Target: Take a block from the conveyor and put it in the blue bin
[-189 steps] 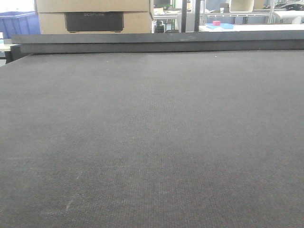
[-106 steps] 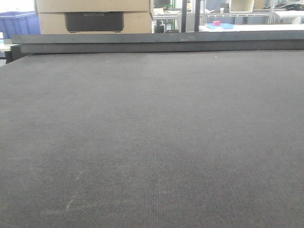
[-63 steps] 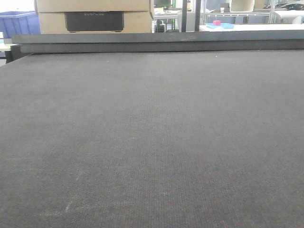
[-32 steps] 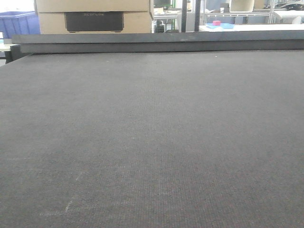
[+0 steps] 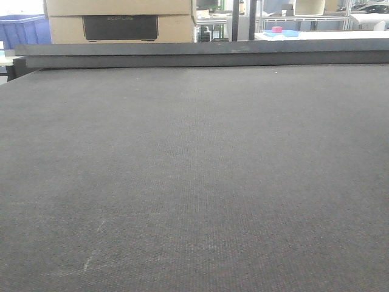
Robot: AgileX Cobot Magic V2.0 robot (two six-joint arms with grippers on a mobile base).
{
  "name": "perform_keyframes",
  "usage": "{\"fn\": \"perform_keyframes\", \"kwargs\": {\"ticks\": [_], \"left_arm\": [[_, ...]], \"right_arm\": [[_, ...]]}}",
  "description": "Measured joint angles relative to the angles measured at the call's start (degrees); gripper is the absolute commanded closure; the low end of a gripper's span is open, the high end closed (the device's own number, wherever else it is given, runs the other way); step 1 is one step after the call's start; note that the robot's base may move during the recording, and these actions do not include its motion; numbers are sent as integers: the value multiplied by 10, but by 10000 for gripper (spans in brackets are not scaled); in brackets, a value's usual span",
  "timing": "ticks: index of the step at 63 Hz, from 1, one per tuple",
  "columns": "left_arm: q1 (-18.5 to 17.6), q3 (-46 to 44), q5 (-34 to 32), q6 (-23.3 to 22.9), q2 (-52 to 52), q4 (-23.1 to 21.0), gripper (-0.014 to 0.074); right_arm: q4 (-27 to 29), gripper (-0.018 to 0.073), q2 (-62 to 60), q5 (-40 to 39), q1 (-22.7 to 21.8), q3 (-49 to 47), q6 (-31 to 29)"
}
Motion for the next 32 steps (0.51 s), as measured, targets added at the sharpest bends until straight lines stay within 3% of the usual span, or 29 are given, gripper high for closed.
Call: {"fn": "perform_keyframes", "kwargs": {"ticks": [17,32], "left_arm": [[0,-3,45,0,98,-25,707],[0,26,50,0,127,-67,707]], "right_arm": [[0,721,134,149,0,-3,1],[0,721,209,208,0,-3,1]]}}
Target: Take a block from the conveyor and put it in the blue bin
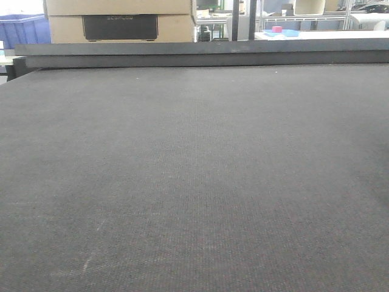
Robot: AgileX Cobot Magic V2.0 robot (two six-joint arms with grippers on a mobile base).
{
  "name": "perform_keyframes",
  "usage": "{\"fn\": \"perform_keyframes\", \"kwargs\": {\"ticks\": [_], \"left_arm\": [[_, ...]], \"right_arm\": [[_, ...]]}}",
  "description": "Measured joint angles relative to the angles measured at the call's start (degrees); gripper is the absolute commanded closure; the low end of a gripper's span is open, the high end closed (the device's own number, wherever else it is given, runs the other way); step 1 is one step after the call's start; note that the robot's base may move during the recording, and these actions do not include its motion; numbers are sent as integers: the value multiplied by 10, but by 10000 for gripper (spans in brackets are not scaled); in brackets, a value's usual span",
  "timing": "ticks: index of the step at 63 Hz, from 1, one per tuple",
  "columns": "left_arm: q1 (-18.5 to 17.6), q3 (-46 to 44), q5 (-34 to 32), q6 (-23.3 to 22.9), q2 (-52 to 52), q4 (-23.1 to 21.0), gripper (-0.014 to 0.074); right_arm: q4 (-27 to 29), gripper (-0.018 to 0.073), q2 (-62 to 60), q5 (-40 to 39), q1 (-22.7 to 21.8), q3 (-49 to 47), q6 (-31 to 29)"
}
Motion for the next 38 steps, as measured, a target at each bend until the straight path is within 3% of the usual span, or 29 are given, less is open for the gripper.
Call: {"fn": "perform_keyframes", "kwargs": {"ticks": [23,38], "left_arm": [[0,73,12,-1,5,-14,707],[0,24,153,-15,70,-15,707]], "right_arm": [[14,721,23,12,0,0,0],[14,721,23,15,0,0,0]]}}
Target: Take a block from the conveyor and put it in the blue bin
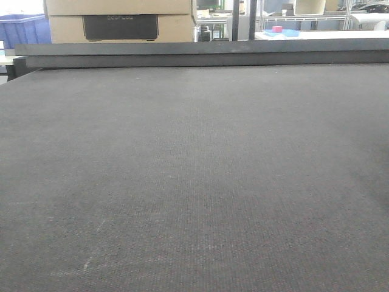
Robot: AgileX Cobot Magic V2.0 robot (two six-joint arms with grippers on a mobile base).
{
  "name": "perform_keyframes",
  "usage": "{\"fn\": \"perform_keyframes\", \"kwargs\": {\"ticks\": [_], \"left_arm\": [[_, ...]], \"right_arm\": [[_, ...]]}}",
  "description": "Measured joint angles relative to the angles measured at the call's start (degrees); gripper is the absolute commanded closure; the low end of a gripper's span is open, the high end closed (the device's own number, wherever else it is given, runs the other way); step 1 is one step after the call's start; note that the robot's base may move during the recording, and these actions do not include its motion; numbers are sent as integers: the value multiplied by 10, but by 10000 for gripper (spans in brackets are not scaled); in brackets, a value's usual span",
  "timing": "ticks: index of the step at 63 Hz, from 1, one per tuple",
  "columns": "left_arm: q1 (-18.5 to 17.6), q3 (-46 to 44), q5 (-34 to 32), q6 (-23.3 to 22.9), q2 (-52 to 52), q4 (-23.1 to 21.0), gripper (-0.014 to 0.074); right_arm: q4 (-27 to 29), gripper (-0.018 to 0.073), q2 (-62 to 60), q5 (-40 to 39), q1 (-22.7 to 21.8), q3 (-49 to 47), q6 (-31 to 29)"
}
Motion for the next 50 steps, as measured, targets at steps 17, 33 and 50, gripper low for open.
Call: {"fn": "perform_keyframes", "kwargs": {"ticks": [17,33,50], "left_arm": [[0,-17,42,0,73,15,707],[0,-17,44,-23,79,76,707],[0,-17,44,-29,79,78,707]], "right_arm": [[-24,721,0,11,0,23,0],[-29,691,4,12,0,52,2],[-30,249,70,12,0,52,14]]}}
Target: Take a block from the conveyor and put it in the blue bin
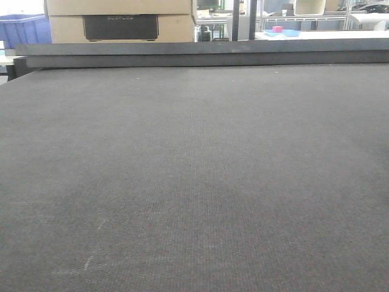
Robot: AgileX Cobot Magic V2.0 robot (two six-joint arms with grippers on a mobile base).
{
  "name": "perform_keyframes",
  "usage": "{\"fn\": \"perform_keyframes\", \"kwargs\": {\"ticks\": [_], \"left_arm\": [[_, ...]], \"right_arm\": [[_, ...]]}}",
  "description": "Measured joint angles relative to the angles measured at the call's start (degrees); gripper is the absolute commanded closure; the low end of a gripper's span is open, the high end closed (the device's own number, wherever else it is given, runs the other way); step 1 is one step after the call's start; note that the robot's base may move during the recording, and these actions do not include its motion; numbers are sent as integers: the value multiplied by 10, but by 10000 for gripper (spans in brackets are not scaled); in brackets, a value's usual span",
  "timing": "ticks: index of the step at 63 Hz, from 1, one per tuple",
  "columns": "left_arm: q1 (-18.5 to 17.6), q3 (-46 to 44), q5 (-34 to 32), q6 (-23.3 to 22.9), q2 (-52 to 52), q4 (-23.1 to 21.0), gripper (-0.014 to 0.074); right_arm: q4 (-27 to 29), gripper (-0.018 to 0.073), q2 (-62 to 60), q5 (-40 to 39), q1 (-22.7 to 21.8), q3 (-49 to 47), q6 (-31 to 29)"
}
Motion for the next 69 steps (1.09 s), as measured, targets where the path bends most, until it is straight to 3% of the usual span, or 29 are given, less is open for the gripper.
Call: {"fn": "perform_keyframes", "kwargs": {"ticks": [7,41,59,69], "left_arm": [[0,0,0,-1,0,0,707],[0,0,-2,-1,0,0,707],[0,0,-8,-1,0,0,707],[0,0,-13,-1,0,-2,707]], "right_arm": [[0,171,28,0,0,0,2],[-3,179,136,-39,0,0,5],[-4,274,142,-66,0,23,10],[-4,281,142,-84,0,30,11]]}}
